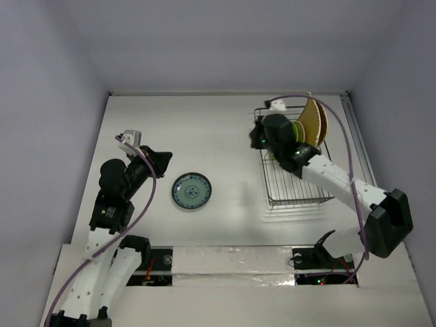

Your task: Unload the plates from the dish rack

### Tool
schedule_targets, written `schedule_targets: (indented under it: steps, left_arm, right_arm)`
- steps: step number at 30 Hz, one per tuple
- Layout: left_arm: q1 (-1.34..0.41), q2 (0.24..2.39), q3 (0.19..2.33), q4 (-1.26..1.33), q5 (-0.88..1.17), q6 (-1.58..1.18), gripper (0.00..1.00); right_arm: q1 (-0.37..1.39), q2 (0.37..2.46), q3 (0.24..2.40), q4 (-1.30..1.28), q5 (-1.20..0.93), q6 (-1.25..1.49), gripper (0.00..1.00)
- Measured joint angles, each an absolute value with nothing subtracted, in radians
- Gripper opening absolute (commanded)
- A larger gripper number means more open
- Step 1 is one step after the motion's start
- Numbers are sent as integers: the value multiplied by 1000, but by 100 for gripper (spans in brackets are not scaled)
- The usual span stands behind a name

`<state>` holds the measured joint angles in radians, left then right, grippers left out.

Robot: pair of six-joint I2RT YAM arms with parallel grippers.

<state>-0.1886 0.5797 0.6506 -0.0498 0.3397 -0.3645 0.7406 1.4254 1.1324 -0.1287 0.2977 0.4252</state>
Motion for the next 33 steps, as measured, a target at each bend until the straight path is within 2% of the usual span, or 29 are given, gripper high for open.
schedule_targets:
  steps: [1, 3, 6, 7, 9, 11, 19, 24, 31, 33]
  left_arm:
    - [-189, 580, 651, -50, 340, -363, 0]
    - [-190, 580, 651, -50, 340, -363, 0]
    - [-195, 580, 651, -50, 340, -363, 0]
    - [-196, 580, 651, -50, 341, -363, 5]
    - [-196, 580, 651, -50, 341, -361, 13]
    - [-196, 580, 651, -50, 342, -360, 18]
    - [-196, 580, 651, -50, 343, -360, 20]
    - [-196, 580, 651, -50, 343, -360, 21]
    - [-196, 580, 651, -50, 343, -360, 21]
    - [-196, 580, 651, -50, 343, -360, 21]
  right_arm:
    - [688, 1402, 1130, -142, 311, 417, 8]
    - [569, 1368, 1129, -179, 340, 394, 13]
    - [458, 1349, 1129, -234, 404, 361, 33]
    - [441, 1350, 1130, -250, 419, 353, 41]
    - [412, 1359, 1131, -283, 443, 331, 42]
    - [392, 1379, 1139, -308, 454, 314, 42]
    - [352, 1506, 1210, -342, 462, 275, 38]
    - [347, 1579, 1251, -344, 467, 262, 28]
    - [346, 1629, 1264, -346, 484, 235, 4]
    - [346, 1627, 1269, -353, 487, 218, 4]
